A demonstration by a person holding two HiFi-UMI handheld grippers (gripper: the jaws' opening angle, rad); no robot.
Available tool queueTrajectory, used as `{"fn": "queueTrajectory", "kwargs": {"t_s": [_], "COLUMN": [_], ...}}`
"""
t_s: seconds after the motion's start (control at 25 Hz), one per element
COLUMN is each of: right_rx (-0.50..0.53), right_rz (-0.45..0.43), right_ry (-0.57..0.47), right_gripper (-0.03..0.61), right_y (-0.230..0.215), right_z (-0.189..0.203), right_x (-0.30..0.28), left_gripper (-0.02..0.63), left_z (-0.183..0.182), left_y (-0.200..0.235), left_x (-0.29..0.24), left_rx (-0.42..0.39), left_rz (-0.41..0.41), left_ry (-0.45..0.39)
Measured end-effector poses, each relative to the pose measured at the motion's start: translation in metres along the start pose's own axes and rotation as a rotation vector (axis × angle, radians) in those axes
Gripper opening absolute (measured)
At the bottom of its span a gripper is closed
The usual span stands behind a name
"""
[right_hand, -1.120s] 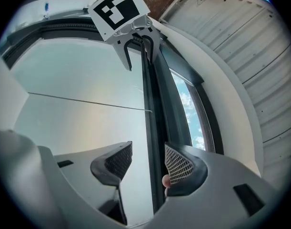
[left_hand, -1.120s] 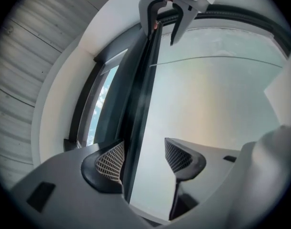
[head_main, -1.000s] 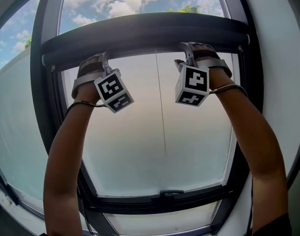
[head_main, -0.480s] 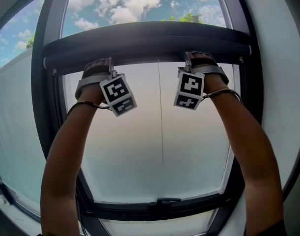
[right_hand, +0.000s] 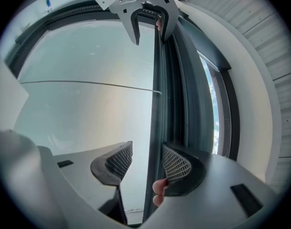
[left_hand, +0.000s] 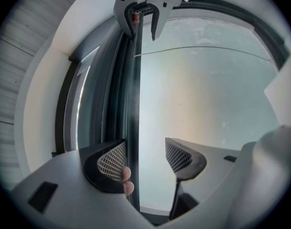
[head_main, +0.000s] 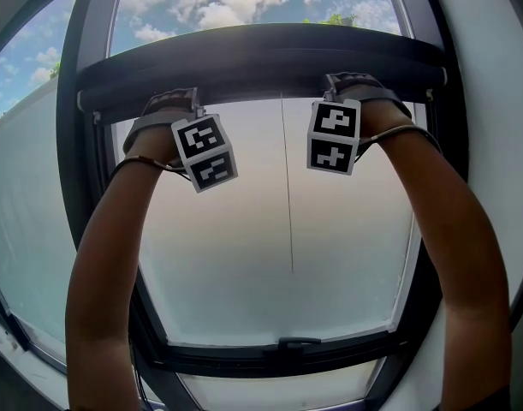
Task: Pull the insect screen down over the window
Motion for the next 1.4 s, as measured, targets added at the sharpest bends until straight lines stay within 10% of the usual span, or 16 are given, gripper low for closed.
{"fn": "queueTrajectory", "kwargs": {"t_s": [1.4], "right_rx": [-0.073], "right_rz": [-0.175], "right_ry": [-0.108], "right_gripper": [0.190], "right_y": [0.142], "right_z": [-0.006], "right_x": [0.058], "left_gripper": [0.216], "left_z": [-0.006], "left_y": [-0.130], "left_x": [0.063], "left_rx": [0.038], "left_rz": [0.276], "left_ry": [-0.035]}}
Point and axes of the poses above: the fingertips, and each gripper's own axes: x backward along the fingers, y to its left, z out of its underside, the point moved 9 cm from there along x, backward along the fingers, and after that the axes turned 5 degrees about -y, right-handed, at the moved point
